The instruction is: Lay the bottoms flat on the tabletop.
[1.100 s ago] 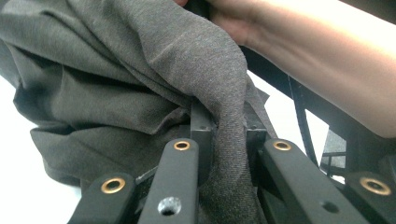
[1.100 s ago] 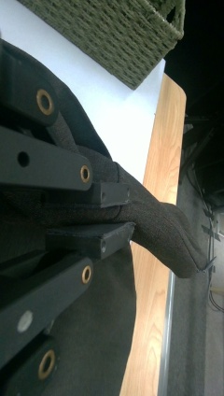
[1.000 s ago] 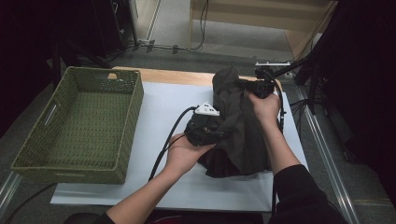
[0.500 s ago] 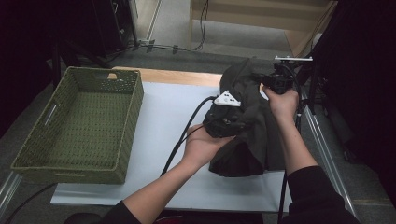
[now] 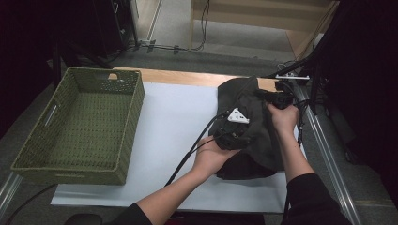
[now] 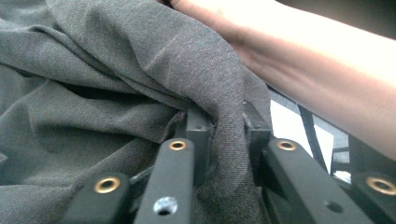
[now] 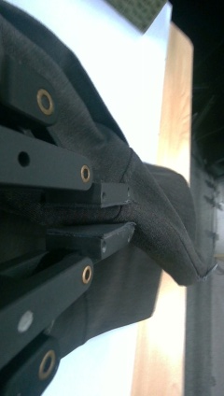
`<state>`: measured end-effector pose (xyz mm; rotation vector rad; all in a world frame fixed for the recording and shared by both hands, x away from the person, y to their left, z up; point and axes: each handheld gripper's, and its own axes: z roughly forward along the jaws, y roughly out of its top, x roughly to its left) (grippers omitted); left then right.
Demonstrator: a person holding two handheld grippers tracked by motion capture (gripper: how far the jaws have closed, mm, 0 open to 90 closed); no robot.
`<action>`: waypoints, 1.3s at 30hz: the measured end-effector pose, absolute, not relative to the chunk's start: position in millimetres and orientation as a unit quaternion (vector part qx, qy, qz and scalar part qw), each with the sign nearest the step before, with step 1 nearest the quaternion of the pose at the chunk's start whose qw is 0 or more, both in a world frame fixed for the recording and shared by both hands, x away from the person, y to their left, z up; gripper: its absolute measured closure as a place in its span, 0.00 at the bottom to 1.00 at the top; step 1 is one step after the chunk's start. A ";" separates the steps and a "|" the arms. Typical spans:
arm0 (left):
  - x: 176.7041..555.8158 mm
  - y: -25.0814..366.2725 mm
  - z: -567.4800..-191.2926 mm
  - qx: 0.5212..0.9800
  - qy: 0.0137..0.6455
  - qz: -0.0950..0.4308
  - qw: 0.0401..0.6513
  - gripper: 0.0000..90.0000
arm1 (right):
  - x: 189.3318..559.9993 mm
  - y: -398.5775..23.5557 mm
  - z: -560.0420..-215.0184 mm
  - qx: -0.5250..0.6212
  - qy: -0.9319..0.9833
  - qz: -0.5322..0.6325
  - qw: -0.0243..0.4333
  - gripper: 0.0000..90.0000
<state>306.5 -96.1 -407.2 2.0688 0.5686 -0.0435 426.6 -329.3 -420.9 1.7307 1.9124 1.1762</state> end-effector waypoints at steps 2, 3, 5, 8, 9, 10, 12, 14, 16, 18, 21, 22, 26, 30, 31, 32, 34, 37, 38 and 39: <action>306.8 -99.4 -411.5 0.850 0.229 -0.026 0.474 0.75 | 427.6 -334.1 -426.5 0.606 0.668 0.404 0.152 0.87; 306.1 -100.2 -413.3 0.850 0.229 -0.028 0.474 0.71 | 428.2 -337.0 -429.7 0.609 0.666 0.405 0.149 0.87; 304.4 -99.9 -415.8 0.853 0.227 -0.034 0.469 0.69 | 430.0 -342.1 -437.0 0.619 0.662 0.398 0.141 0.87; 301.5 -96.1 -416.6 0.855 0.223 -0.038 0.467 0.62 | 430.2 -346.4 -446.7 0.624 0.661 0.393 0.138 0.87; 301.0 -93.4 -415.9 0.854 0.221 -0.042 0.470 0.61 | 430.1 -347.6 -449.3 0.626 0.661 0.391 0.136 0.87; 300.2 -90.5 -414.7 0.851 0.221 -0.042 0.474 0.60 | 430.0 -348.8 -451.3 0.628 0.661 0.388 0.135 0.87; 299.3 -84.5 -412.8 0.848 0.218 -0.041 0.481 0.54 | 429.8 -350.8 -454.5 0.630 0.662 0.385 0.132 0.87; 299.2 -78.5 -411.4 0.852 0.215 -0.036 0.476 0.53 | 430.4 -351.8 -456.3 0.628 0.665 0.382 0.132 0.87; 299.2 -71.9 -411.0 0.860 0.211 -0.024 0.464 0.50 | 431.2 -351.7 -456.7 0.629 0.667 0.372 0.145 0.87; 300.0 -65.1 -412.6 0.862 0.212 -0.015 0.460 0.48 | 432.2 -354.4 -459.3 0.636 0.663 0.365 0.150 0.86; 301.7 -58.1 -414.7 0.863 0.215 -0.014 0.457 0.46 | 431.7 -355.2 -462.4 0.643 0.656 0.368 0.145 0.76; 303.4 -52.0 -417.3 0.864 0.219 -0.009 0.453 0.46 | 430.5 -353.6 -461.0 0.643 0.656 0.363 0.155 0.74; 307.1 -42.0 -420.5 0.867 0.226 -0.004 0.445 0.45 | 422.5 -347.8 -448.5 0.612 0.680 0.355 0.190 0.64; 310.1 -30.4 -422.9 0.864 0.236 0.000 0.445 0.45 | 410.4 -343.7 -439.7 0.589 0.695 0.360 0.200 0.60; 310.7 -28.6 -423.5 0.865 0.237 0.002 0.443 0.45 | 406.1 -342.5 -438.6 0.588 0.697 0.357 0.203 0.60; 311.5 -26.7 -424.6 0.865 0.239 0.004 0.442 0.45 | 403.6 -341.8 -438.3 0.588 0.697 0.356 0.204 0.60; 312.5 -23.5 -426.3 0.866 0.243 0.006 0.437 0.43 | 398.1 -341.3 -438.3 0.587 0.701 0.350 0.203 0.60; 311.7 -19.5 -428.8 0.867 0.244 0.013 0.435 0.43 | 389.4 -341.0 -439.7 0.587 0.703 0.348 0.200 0.59; 311.4 -18.2 -429.5 0.868 0.244 0.016 0.432 0.43 | 386.6 -340.5 -439.8 0.584 0.708 0.344 0.201 0.58; 311.4 -17.5 -430.3 0.868 0.246 0.017 0.432 0.43 | 384.0 -339.7 -439.9 0.582 0.711 0.340 0.201 0.57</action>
